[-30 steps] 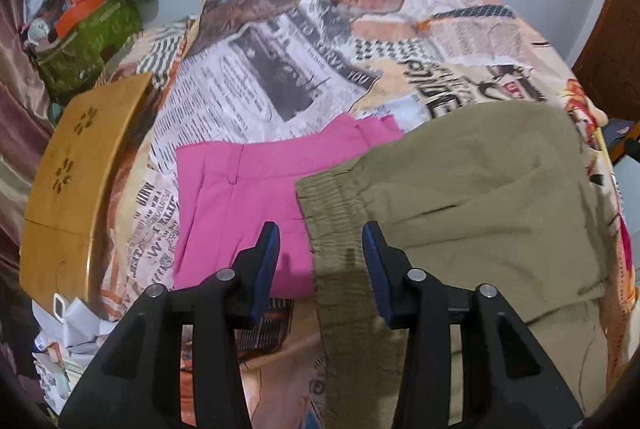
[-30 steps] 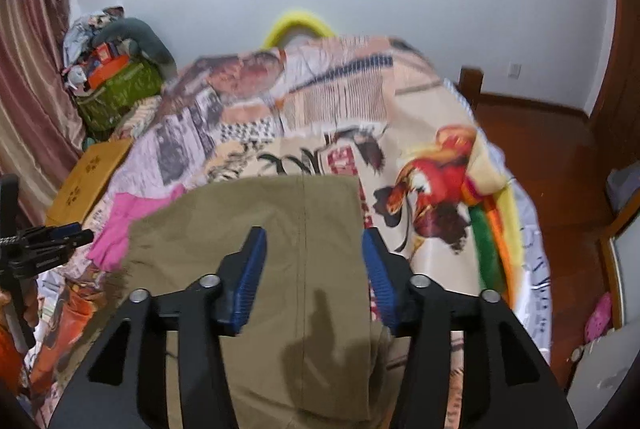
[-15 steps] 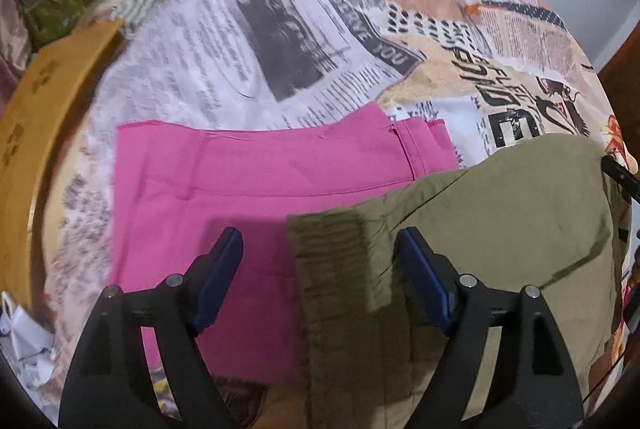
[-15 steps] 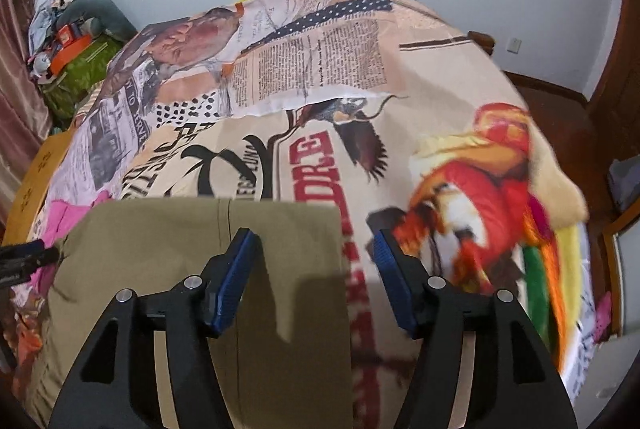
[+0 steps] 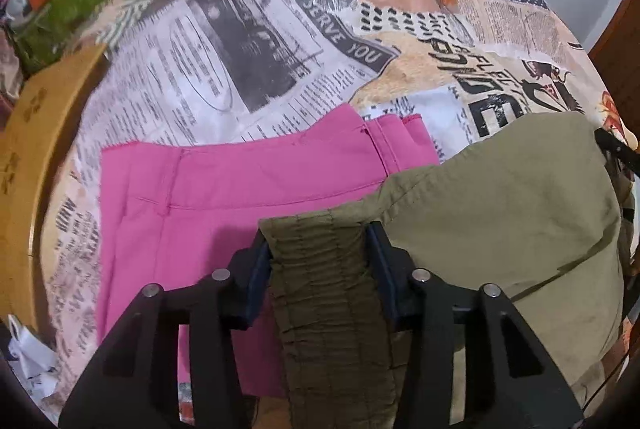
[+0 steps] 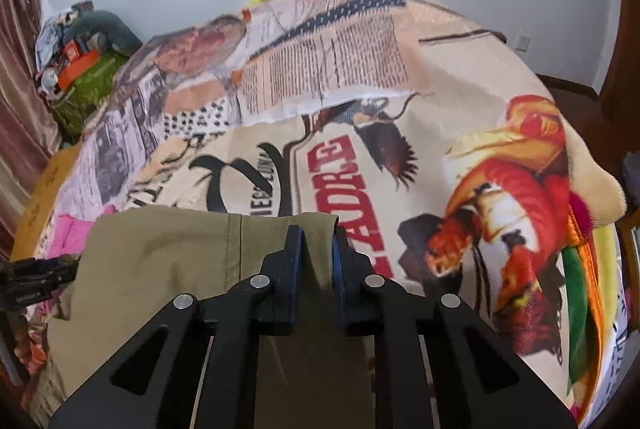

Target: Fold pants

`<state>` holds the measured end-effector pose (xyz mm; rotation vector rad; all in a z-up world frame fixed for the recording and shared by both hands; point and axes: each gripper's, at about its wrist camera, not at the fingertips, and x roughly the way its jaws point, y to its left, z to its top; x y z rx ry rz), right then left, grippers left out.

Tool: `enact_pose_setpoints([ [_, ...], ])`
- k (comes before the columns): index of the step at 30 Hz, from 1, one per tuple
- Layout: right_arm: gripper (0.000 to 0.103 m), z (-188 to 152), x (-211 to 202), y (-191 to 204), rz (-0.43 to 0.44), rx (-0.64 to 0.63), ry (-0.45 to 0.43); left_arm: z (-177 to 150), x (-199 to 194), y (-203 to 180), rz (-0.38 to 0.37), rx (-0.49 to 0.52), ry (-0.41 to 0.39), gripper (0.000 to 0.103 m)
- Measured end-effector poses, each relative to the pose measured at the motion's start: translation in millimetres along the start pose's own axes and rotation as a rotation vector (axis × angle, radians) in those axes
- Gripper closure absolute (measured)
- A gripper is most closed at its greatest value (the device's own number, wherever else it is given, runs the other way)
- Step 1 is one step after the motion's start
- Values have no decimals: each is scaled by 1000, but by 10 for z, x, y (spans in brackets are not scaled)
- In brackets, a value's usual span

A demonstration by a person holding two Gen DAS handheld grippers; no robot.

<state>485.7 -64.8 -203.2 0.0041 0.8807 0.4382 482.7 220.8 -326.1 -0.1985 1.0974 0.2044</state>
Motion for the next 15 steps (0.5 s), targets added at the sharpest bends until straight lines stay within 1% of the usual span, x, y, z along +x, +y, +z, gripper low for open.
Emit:
enact_pose_setpoints([
  [2, 91, 20, -82, 12, -4, -4, -29, -5, -100, -7, 22, 11, -25, 58],
  [4, 92, 58, -236, 11, 11, 4, -61, -1, -258, -28, 44, 26, -65, 58],
  [7, 92, 127, -454, 43, 30, 5, -103, 9, -529, -37, 39, 28, -113, 58],
  [8, 92, 153, -594, 61, 37, 3, -125, 22, -590, -41, 37, 28, -124, 58],
  [10, 92, 173, -760, 97, 46, 3, -155, 10, -801, -57, 32, 32, -159, 58],
  [12, 92, 189, -1029, 139, 54, 1, -191, -21, -1036, -84, 31, 45, -193, 58],
  [15, 92, 185, -1345, 205, 53, -11, -223, -64, -1364, -158, 29, 68, -237, 58],
])
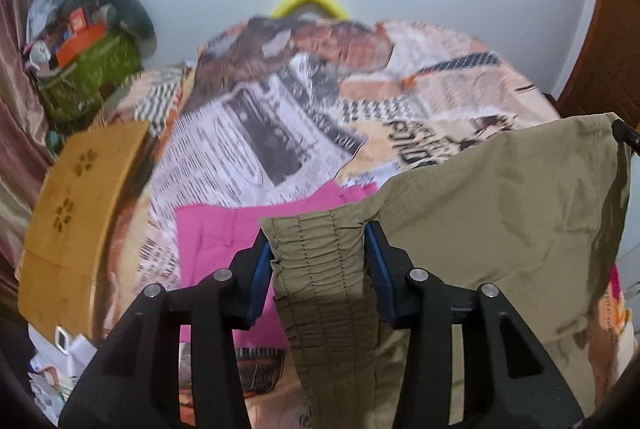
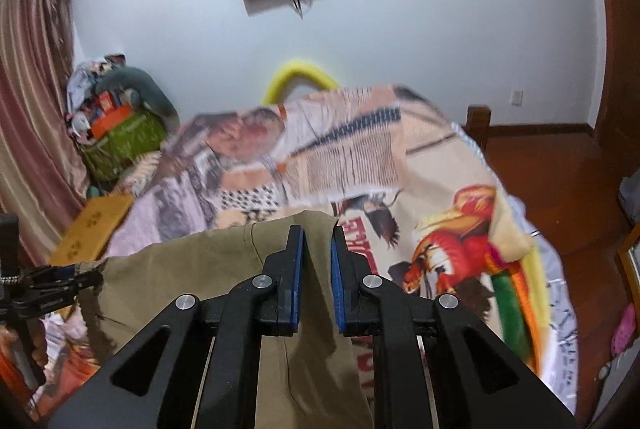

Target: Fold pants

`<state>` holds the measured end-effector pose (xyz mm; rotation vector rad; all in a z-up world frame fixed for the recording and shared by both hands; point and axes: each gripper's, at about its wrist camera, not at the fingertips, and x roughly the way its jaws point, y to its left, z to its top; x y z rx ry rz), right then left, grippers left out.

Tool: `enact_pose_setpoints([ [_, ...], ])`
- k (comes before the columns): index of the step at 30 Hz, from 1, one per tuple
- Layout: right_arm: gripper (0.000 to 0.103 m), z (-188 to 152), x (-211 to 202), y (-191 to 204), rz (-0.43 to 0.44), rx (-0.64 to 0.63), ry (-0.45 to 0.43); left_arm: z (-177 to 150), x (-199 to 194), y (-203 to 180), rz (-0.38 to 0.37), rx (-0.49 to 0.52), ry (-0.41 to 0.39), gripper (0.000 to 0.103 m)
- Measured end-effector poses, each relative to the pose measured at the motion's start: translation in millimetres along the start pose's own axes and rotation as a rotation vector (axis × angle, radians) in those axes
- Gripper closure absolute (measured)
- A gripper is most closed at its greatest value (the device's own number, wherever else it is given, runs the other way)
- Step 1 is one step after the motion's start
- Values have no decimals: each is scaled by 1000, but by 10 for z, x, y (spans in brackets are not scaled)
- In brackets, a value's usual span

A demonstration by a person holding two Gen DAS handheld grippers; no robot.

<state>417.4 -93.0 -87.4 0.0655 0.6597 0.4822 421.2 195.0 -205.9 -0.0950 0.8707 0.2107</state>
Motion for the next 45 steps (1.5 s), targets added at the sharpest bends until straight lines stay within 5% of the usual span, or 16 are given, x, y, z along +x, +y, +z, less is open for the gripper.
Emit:
enact_pose_setpoints([
  [10, 92, 33, -858, 217, 24, -6, -90, -93, -857, -87, -33, 30, -82, 58],
  [23, 93, -559, -1396, 317, 61, 28, -81, -684, -1303, -213, -27, 120, -66, 58],
  [34, 93, -1207, -1793, 324, 66, 54, -7, -1259, -1511, -244, -43, 182, -40, 58],
  [45, 92, -2007, -1871, 369, 56, 108, 147, -1919, -1354, -135, -31, 178, 92, 59],
])
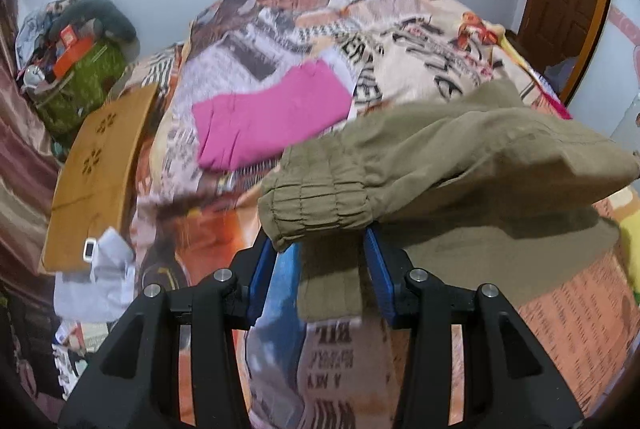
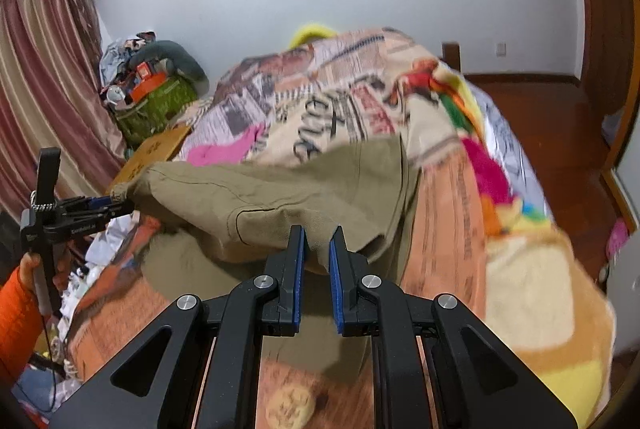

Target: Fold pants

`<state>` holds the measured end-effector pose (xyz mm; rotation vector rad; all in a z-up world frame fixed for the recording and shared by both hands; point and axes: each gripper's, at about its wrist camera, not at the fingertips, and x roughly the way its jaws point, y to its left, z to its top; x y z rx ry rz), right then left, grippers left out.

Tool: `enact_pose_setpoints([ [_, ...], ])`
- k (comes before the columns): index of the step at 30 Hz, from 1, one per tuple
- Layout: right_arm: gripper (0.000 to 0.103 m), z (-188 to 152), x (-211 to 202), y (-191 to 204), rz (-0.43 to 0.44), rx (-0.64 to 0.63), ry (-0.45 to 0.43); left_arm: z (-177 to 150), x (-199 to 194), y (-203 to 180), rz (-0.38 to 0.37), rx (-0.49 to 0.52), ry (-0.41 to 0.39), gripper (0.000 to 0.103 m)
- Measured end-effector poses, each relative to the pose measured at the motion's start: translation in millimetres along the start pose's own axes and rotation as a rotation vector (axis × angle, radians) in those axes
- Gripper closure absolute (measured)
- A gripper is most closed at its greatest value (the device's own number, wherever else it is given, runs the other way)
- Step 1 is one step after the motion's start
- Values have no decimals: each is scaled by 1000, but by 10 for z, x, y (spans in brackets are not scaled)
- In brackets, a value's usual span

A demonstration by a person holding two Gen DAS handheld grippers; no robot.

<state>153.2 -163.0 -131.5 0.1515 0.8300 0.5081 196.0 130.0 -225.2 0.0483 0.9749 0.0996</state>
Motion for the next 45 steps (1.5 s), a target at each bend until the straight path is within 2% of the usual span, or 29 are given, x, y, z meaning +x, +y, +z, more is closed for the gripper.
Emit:
enact_pose_setpoints([
  [7, 91, -315, 3, 23, -44, -2, 69, -264, -12, 115, -7, -37, 43, 57],
  [11, 90, -435, -9, 73, -83, -29, 94, -318, -46, 219, -23, -97, 52, 40],
  [17, 90, -513, -145, 76, -108, -13, 89, -311, -165, 333, -5, -156, 58, 29],
  [20, 89, -498, -223, 80, -117, 3, 74, -274, -253, 363, 8, -167, 34, 21],
  [23, 83, -447, -306, 77, -114, 24, 49, -211, -338, 384, 31, -178, -6, 14],
  [25, 68, -418, -321, 102, -113, 31, 41, -155, -365, 407, 32, -199, -27, 14],
  [27, 58, -399, -321, 117, -107, 33, 24, -108, -358, 418, 22, -207, -35, 14],
  [30, 55, -411, -235, 122, -104, 41, 41, -45, -272, 400, 5, -204, -23, 14],
  [33, 55, -466, -81, 64, -89, 85, 82, -34, -121, 380, -18, -201, 12, 14],
  [38, 55, -603, 88, -34, -36, 173, 156, -113, 182, 382, -83, -247, 122, 14],
  [42, 67, -678, 146, 29, -35, 148, 189, -211, 333, 351, -153, -273, 173, 16],
  [45, 81, -690, 143, 62, -39, 128, 184, -252, 372, 319, -200, -281, 183, 32],
])
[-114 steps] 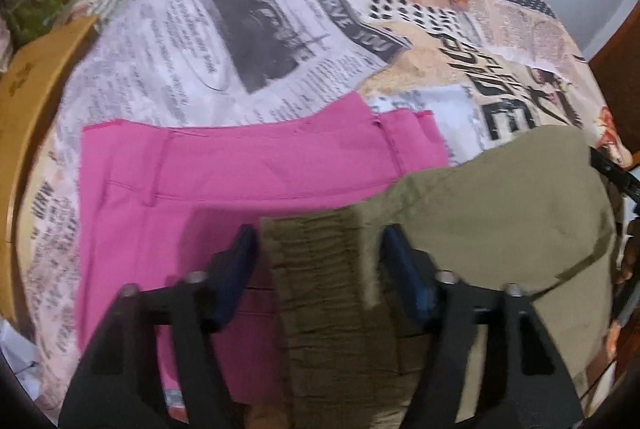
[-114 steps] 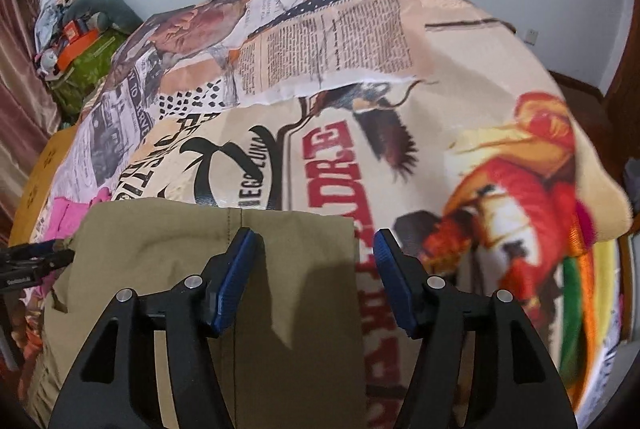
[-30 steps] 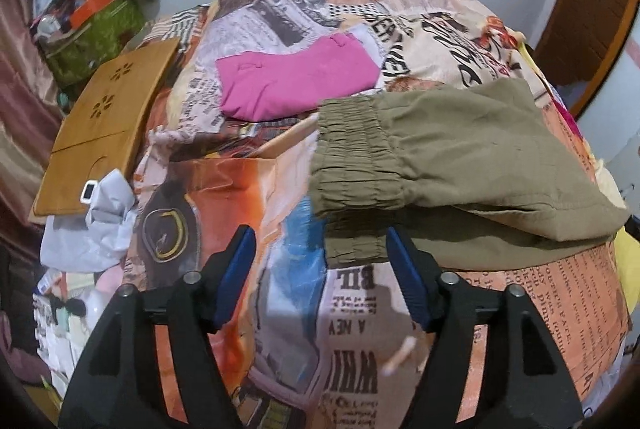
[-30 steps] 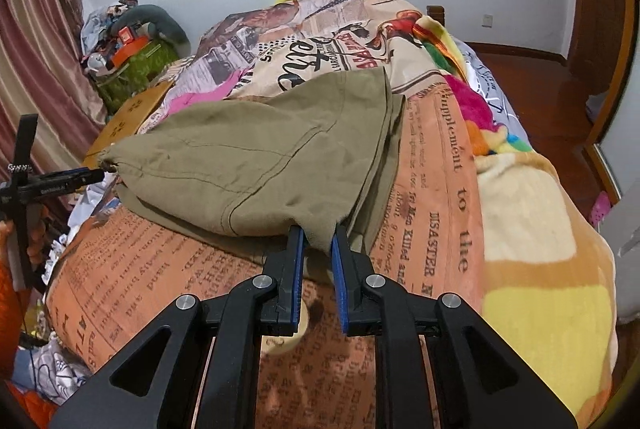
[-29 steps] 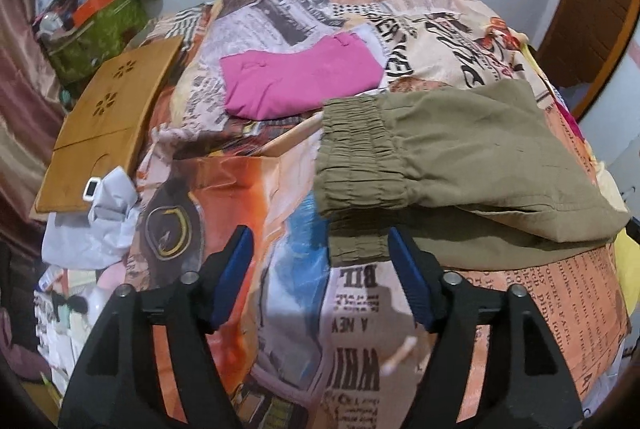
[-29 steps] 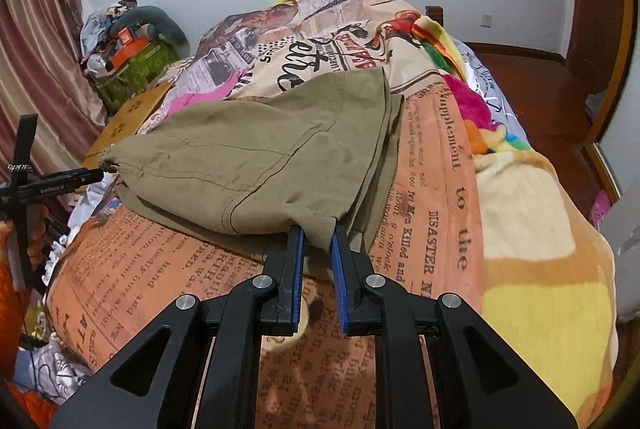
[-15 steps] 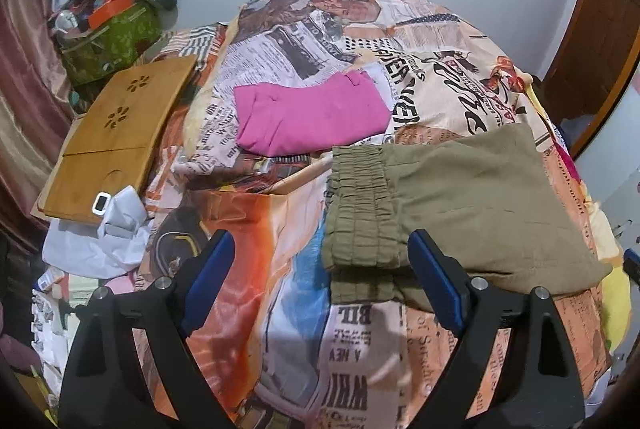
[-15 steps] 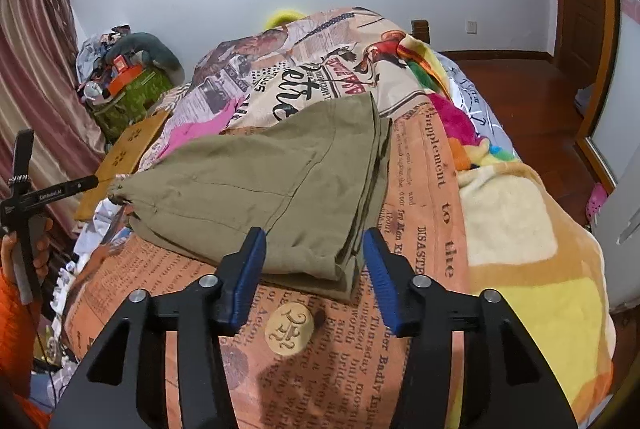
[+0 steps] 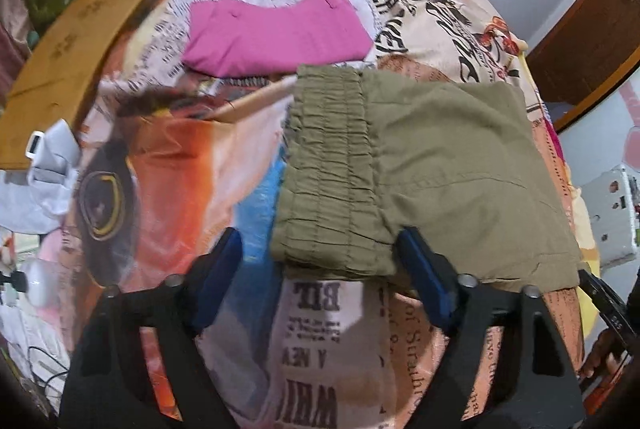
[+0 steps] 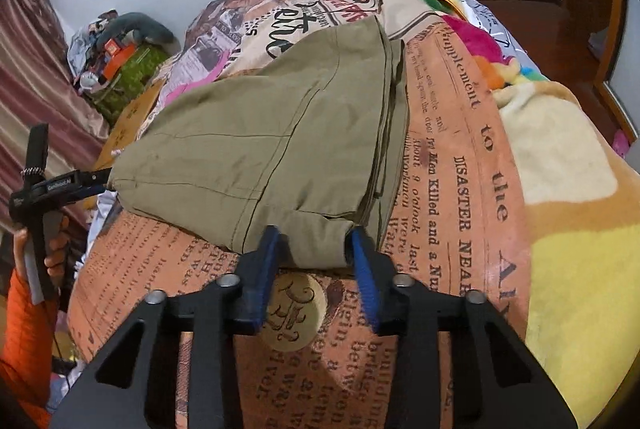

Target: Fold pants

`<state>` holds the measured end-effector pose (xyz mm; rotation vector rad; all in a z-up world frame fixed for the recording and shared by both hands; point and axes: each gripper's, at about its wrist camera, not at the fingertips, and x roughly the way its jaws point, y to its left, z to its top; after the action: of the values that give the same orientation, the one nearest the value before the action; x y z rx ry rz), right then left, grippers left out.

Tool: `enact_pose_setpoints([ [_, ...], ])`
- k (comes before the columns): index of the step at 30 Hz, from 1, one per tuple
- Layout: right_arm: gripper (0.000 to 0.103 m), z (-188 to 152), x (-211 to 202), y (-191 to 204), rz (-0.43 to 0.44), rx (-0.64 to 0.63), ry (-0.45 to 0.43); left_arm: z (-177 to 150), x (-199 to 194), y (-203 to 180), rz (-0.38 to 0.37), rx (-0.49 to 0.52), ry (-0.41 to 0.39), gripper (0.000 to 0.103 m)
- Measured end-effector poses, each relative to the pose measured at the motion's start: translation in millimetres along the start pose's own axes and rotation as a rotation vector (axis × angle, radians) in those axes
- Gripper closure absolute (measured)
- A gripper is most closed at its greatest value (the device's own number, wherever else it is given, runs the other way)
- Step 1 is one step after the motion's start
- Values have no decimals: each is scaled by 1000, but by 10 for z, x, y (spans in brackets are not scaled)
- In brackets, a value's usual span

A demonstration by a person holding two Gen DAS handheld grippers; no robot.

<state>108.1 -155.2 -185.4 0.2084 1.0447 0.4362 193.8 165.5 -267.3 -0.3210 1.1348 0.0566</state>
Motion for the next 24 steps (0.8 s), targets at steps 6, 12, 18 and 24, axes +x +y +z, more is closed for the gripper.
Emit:
enact_pose_setpoints([
  [6, 91, 31, -73, 113, -44, -77, -59, -18, -97, -185, 69, 88, -56, 52],
  [12, 92, 184, -286, 181, -103, -138, -160, -37, -278, -339, 120, 164, -129, 53],
  [18, 92, 136, -94, 54, -118, -132, -99, -110, -89, -321, 135, 176, -100, 53],
  [24, 92, 39, 81, -24, -100, -82, -25, -203, -8, -252, 128, 168, -99, 47],
])
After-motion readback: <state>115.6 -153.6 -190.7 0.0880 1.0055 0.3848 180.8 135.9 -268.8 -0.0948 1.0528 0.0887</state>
